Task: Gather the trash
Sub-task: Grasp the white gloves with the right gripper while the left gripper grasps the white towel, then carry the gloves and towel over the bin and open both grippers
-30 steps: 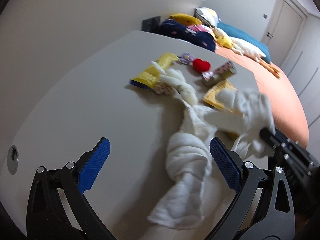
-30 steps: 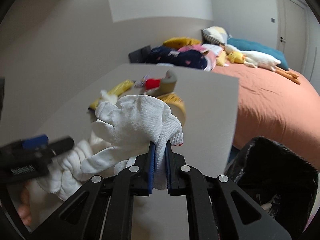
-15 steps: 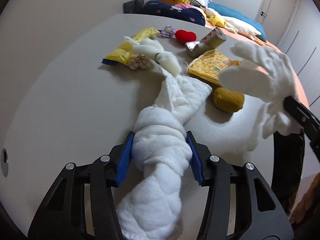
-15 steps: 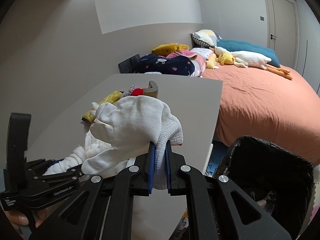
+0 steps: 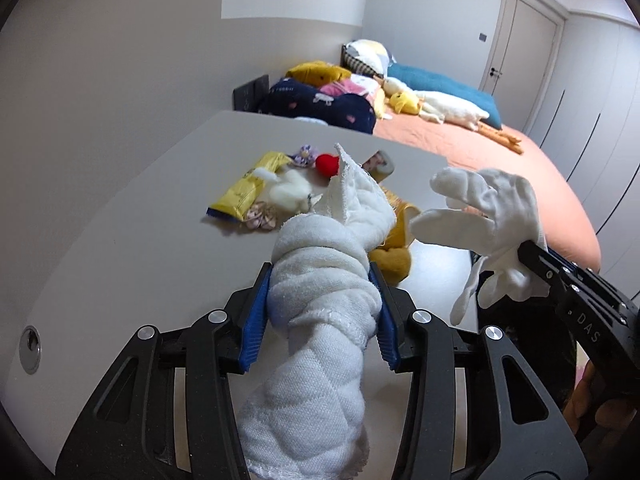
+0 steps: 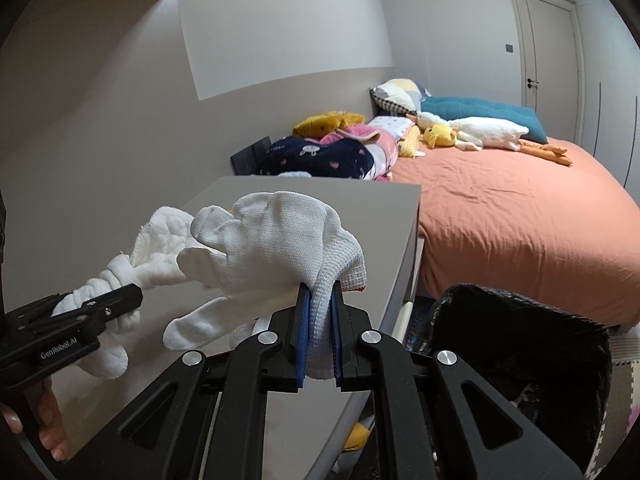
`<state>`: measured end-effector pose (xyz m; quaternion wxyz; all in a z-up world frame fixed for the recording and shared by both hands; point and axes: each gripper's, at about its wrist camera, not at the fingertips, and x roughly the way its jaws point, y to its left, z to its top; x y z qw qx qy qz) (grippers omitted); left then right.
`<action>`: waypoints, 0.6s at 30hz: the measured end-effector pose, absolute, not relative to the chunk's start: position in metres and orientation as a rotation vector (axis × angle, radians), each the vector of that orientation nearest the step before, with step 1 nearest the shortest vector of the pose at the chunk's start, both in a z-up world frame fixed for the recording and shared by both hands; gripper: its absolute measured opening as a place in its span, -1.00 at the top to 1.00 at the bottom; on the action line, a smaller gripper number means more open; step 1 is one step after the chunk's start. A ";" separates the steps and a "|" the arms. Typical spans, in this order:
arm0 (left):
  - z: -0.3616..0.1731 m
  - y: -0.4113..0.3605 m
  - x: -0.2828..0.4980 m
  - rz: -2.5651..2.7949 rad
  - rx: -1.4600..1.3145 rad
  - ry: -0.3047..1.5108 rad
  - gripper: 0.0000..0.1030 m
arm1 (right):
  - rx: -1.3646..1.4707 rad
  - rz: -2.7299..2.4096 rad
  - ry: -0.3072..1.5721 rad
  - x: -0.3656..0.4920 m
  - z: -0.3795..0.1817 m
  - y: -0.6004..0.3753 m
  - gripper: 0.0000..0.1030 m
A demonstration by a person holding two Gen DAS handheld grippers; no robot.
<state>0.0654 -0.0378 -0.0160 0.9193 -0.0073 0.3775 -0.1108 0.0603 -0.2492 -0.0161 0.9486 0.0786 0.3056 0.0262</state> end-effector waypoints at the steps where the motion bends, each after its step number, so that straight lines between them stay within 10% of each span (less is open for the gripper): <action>1: -0.014 -0.038 0.064 -0.230 -0.018 0.774 0.12 | 0.161 0.050 0.617 0.057 -0.015 -0.251 0.79; 18: 0.000 -0.097 0.043 -0.280 0.044 0.743 0.12 | 0.193 -0.033 0.551 0.005 0.006 -0.312 0.79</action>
